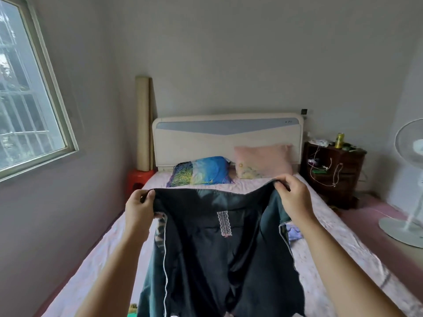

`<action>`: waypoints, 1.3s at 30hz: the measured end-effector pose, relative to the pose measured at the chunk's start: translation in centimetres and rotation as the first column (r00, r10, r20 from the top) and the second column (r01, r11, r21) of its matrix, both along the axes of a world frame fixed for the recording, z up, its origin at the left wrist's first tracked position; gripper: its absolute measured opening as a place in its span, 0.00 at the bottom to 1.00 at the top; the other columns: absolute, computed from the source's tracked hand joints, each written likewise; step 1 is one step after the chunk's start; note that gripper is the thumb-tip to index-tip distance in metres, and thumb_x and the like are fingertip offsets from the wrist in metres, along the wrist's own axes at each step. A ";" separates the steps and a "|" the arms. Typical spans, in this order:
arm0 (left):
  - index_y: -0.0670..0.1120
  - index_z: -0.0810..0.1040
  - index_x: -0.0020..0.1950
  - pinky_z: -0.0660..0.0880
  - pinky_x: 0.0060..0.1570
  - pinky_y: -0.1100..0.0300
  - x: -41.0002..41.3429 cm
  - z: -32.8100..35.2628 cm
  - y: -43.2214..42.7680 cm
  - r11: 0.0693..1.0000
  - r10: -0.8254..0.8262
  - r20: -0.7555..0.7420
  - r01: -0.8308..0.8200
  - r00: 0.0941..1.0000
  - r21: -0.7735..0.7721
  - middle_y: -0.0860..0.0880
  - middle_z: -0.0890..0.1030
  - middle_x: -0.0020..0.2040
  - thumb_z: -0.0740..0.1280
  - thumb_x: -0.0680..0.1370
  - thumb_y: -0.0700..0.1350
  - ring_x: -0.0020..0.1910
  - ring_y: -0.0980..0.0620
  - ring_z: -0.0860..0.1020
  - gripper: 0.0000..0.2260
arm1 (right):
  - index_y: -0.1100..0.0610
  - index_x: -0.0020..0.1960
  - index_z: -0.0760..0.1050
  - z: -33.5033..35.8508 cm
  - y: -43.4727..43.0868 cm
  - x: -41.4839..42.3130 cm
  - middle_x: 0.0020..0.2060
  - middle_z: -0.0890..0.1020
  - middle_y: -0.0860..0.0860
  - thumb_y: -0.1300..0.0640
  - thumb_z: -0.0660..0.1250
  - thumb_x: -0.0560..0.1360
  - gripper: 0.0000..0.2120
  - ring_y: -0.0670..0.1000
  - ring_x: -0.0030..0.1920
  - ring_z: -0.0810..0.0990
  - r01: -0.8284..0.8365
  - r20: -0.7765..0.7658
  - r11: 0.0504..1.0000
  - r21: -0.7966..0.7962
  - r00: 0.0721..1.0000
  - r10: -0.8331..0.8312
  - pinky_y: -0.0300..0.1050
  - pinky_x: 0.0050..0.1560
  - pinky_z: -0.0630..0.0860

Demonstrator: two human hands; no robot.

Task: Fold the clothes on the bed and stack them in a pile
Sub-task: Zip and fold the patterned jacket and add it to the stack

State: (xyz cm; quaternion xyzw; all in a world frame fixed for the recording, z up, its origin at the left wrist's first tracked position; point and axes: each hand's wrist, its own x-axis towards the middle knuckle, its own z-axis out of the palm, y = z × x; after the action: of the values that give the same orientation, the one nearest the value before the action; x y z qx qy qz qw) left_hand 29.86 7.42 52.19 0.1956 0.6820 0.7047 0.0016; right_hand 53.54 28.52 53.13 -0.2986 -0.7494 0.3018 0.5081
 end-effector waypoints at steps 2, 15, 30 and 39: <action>0.43 0.73 0.41 0.75 0.23 0.65 2.3 1.1 -1.6 0.984 -0.087 0.051 0.077 0.995 0.163 0.44 0.74 0.38 0.62 0.79 0.38 0.34 0.50 0.74 0.06 | 0.59 0.43 0.76 1.1 -2.7 1.9 0.35 0.78 0.48 0.67 0.63 0.74 0.05 0.50 0.40 0.76 0.000 -0.090 1.000 -0.011 0.996 -0.001 0.28 0.39 0.68; 0.54 0.72 0.38 0.79 0.37 0.59 12.7 9.2 -10.3 0.820 -0.049 -0.196 0.152 0.979 0.552 0.51 0.74 0.40 0.64 0.77 0.43 0.38 0.52 0.74 0.09 | 0.48 0.38 0.74 7.2 -14.5 10.4 0.34 0.79 0.42 0.66 0.63 0.75 0.14 0.34 0.33 0.76 0.003 -0.485 0.999 -0.037 0.874 -0.021 0.25 0.37 0.69; 0.47 0.72 0.41 0.78 0.43 0.41 3.6 -18.5 0.8 0.977 -0.016 0.246 0.068 0.969 -0.202 0.42 0.77 0.40 0.62 0.79 0.41 0.39 0.39 0.77 0.06 | 0.54 0.39 0.74 -17.9 0.7 2.3 0.37 0.78 0.50 0.64 0.63 0.75 0.09 0.51 0.42 0.75 0.124 0.051 0.856 -0.502 0.992 -0.114 0.36 0.39 0.70; 0.41 0.72 0.50 0.74 0.34 0.52 -0.7 -27.8 8.8 0.868 0.152 0.407 0.076 0.901 -0.491 0.46 0.75 0.37 0.61 0.79 0.40 0.31 0.48 0.72 0.03 | 0.61 0.46 0.75 -31.8 7.7 -3.0 0.41 0.77 0.55 0.63 0.63 0.76 0.03 0.54 0.44 0.74 0.284 0.338 0.667 -0.689 0.940 -0.052 0.42 0.39 0.66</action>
State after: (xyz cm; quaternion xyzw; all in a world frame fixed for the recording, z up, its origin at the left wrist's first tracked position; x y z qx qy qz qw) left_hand 29.16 16.25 24.43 0.0134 0.8257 0.5314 0.1887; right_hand 50.57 36.19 21.32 -0.5850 -0.6018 0.4787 0.2578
